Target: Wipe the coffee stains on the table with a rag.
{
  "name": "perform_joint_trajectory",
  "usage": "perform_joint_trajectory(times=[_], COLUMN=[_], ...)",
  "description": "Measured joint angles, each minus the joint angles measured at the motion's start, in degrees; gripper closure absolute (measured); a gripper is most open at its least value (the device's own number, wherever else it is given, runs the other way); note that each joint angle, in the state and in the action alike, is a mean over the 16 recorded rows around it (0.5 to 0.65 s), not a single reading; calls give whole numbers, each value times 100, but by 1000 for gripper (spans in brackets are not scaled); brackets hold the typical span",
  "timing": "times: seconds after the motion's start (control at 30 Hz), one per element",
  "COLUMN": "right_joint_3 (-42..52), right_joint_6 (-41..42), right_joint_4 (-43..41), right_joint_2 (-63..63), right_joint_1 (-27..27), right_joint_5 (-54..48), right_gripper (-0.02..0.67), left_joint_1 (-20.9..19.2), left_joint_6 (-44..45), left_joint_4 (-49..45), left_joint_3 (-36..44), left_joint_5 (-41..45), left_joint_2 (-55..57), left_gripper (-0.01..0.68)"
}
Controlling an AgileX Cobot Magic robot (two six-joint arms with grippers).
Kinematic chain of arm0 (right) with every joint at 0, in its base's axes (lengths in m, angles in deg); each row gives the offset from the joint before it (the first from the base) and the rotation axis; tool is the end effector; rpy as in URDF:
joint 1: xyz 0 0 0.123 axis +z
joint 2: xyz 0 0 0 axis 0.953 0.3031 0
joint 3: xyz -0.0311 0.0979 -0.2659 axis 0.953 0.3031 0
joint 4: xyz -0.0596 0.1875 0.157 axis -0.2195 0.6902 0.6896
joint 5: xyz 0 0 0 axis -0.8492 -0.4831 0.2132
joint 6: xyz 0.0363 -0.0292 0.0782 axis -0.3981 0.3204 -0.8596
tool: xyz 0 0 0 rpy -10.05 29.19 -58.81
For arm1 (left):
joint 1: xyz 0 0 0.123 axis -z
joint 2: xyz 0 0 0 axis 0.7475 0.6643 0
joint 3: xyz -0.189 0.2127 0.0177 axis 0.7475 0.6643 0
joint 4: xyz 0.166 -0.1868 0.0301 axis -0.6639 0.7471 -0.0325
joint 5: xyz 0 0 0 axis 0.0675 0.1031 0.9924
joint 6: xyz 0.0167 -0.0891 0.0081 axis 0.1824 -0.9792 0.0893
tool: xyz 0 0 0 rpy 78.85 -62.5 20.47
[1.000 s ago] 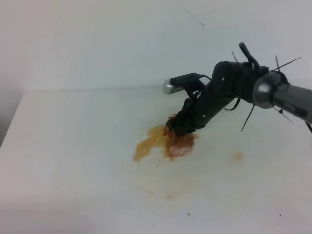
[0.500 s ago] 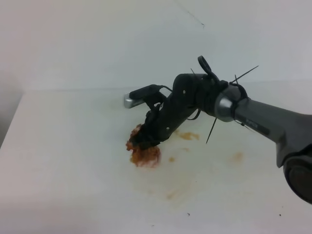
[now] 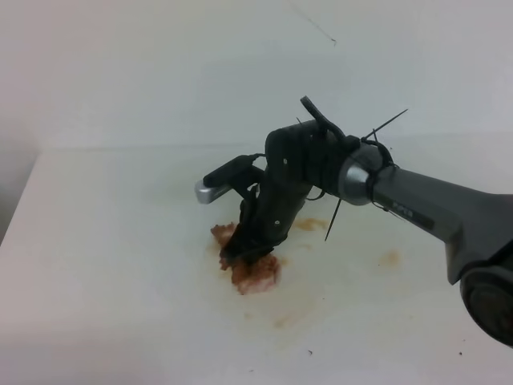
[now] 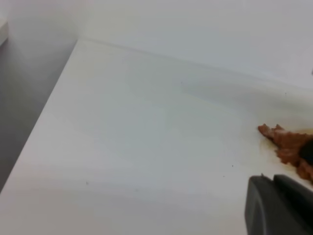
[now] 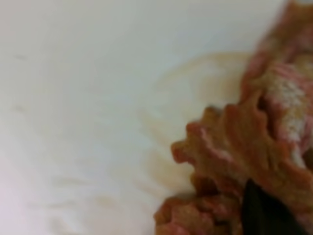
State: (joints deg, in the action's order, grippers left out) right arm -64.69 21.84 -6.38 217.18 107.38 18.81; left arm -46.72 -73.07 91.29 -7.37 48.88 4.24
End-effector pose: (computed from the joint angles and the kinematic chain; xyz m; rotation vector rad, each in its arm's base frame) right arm 0.4177 0.3098 0.1397 -1.0769 2.6112 0.3235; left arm 0.0540 -0.0055 0.1856 -0.1462 1.7889 -0.2216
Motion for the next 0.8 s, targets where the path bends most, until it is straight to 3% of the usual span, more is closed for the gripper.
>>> perform_joint_trajectory(times=[0.4, 0.8], right_joint_3=[0, 225], right_joint_6=[-433, 224], right_joint_4=[-576, -353], right_joint_2=[-5, -588], right_joint_1=[-909, -1610], right_joint_5=[-280, -594], right_gripper=[623, 637], left_joint_1=[0, 0], left_joint_6=[0, 0], left_joint_4=[0, 0], left_joint_3=[0, 0], left_joint_5=[0, 0], left_joint_2=[0, -2], left_gripper=[675, 675])
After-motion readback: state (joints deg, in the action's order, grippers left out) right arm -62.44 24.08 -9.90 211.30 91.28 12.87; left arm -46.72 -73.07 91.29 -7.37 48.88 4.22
